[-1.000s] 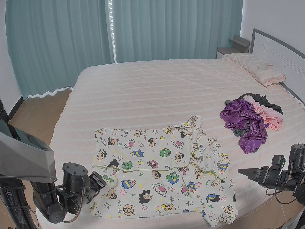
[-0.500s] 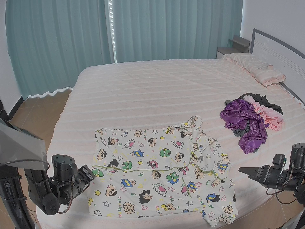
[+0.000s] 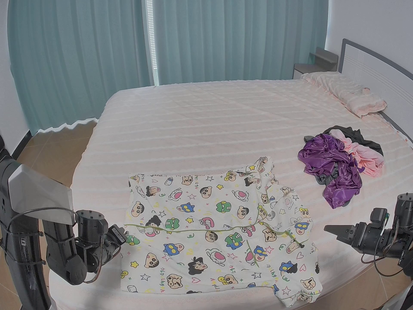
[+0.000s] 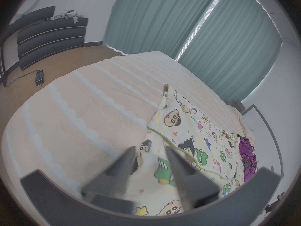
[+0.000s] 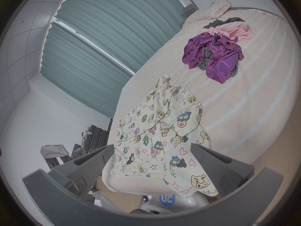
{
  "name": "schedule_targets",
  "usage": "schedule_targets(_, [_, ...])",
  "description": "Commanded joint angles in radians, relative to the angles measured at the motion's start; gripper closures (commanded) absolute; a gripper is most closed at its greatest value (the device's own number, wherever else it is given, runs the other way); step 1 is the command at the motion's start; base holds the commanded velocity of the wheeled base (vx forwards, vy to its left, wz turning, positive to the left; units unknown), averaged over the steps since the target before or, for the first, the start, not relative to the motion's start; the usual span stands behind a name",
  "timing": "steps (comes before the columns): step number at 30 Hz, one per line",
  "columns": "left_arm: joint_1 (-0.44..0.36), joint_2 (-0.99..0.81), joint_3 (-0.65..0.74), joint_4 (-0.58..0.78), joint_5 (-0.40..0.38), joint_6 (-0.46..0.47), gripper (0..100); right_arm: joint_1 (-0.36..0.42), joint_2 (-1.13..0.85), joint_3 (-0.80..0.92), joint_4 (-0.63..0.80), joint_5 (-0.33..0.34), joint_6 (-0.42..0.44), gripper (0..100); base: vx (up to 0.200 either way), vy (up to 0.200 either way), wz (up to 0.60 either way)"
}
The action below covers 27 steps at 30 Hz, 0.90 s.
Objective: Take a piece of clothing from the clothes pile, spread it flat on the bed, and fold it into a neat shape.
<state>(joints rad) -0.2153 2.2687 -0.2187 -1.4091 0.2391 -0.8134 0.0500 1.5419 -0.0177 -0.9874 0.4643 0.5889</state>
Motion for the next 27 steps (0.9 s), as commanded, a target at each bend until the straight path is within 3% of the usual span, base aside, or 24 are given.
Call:
schedule_targets(1, [0.053,0.014,-0.016,-0.001,-0.038,-0.001,0,0.001,0.0,0.016,0.0,0.001,0.0,0,0.0,0.0,0.0])
schedule_targets(3, [0.067,0.008,-0.018,-0.001,-0.078,-0.003,0,0.001,0.0,0.016,0.0,0.001,0.0,0,0.0,0.0,0.0])
schedule_targets(4, [0.088,-0.006,-0.019,-0.001,-0.152,-0.006,0,0.001,0.0,0.016,0.0,0.001,0.0,0,0.0,0.0,0.0])
schedule_targets(5, [0.088,-0.006,-0.019,-0.001,-0.152,-0.006,0,0.001,0.0,0.016,0.0,0.001,0.0,0,0.0,0.0,0.0])
schedule_targets(6, [0.108,-0.015,-0.021,-0.001,-0.235,-0.009,0,0.001,0.0,0.015,0.0,0.001,0.002,0,0.0,0.0,0.0])
schedule_targets(13, [0.16,-0.005,-0.039,0.007,-0.528,0.002,0,0.001,0.006,0.015,0.0,0.001,0.0,0,0.0,0.0,0.0])
schedule_targets(20, [0.177,0.086,-0.113,0.007,-0.56,0.177,0,0.001,0.01,0.016,0.003,0.001,0.0,0,0.0,0.0,0.0])
schedule_targets(27, [0.202,0.1,-0.182,0.009,-0.566,0.174,0,0.001,0.012,0.016,0.003,0.001,0.0,0,0.0,0.0,0.0])
